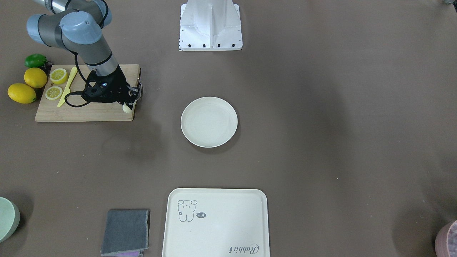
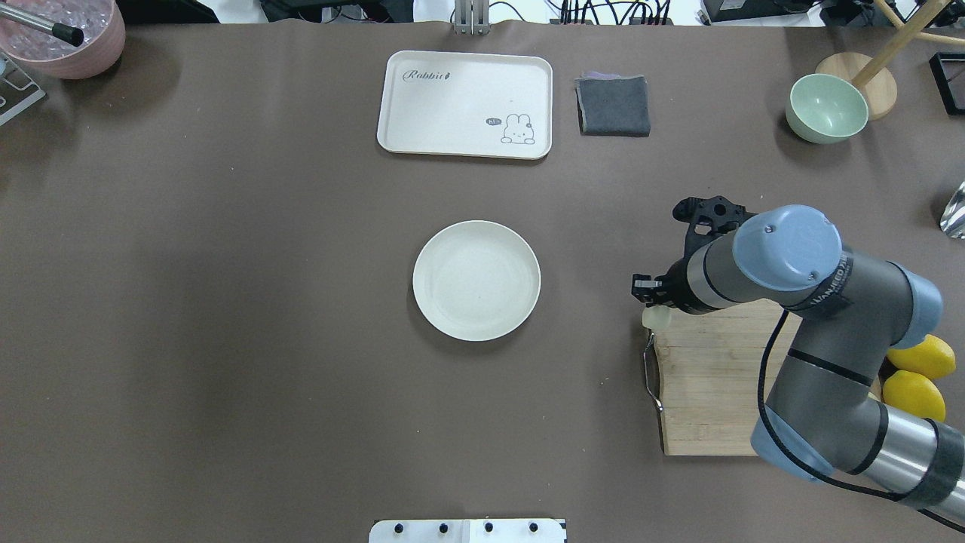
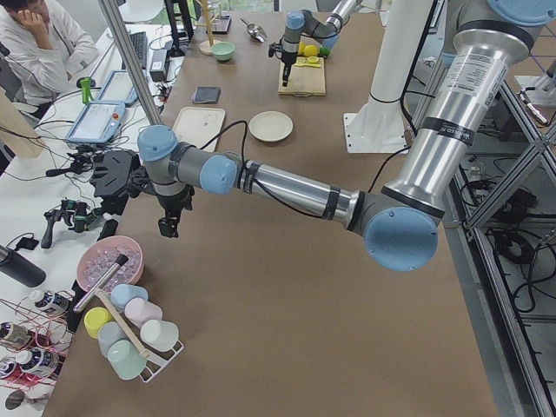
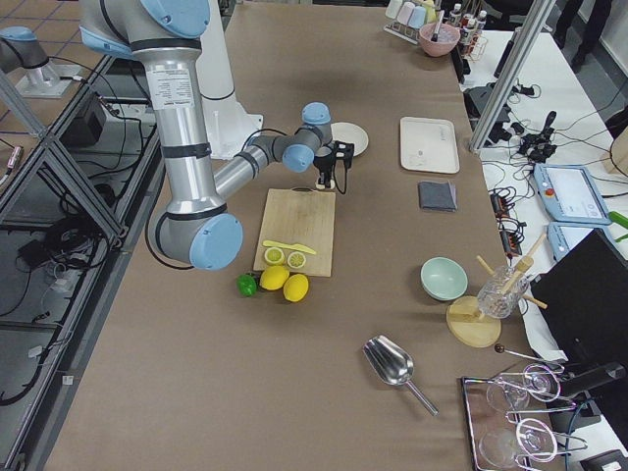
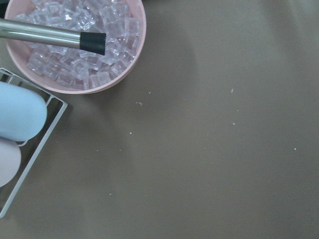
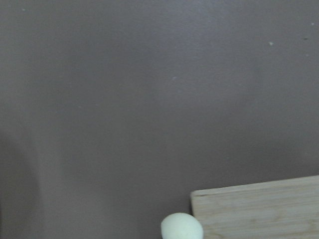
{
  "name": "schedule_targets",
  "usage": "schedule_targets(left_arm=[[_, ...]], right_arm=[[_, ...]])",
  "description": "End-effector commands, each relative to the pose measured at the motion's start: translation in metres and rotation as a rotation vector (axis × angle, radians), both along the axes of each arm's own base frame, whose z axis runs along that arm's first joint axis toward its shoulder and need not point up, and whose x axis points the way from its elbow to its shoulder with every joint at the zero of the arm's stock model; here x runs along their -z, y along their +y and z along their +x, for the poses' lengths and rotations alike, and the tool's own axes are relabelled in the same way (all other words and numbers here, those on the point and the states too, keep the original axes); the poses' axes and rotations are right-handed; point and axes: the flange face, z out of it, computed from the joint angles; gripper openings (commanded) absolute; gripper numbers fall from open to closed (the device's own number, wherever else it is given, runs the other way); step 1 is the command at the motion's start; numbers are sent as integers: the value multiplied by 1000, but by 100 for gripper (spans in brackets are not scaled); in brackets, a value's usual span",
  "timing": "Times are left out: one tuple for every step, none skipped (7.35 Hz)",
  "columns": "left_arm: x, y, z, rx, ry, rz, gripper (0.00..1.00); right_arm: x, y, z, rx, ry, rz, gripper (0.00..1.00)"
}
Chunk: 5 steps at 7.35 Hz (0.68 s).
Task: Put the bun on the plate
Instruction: 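Lift the bun with the right gripper and carry it over the plate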
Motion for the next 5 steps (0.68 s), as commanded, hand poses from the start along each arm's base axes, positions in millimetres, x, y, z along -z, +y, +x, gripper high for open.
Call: schedule_targets(left_arm=[[-53,30,-21,-20,-28,-52,98],[-73,37,-19,-23,-5,-86,98],[-76,38,-20,-20,-1,-93,98],[-75,38,-19,-22,-1,-91,98],[-75,38,-19,-23,-1,-90,98]], right_arm=[[77,-9,-33,-25,-12,-34,20],[105,-14,-60,-47,-24,-47,20],[129,-22,-93,-71,-28,-54,20],[159,-34,-127,-93,-34,-56,27],[182,-43,-160,-114,-29,-58,31]])
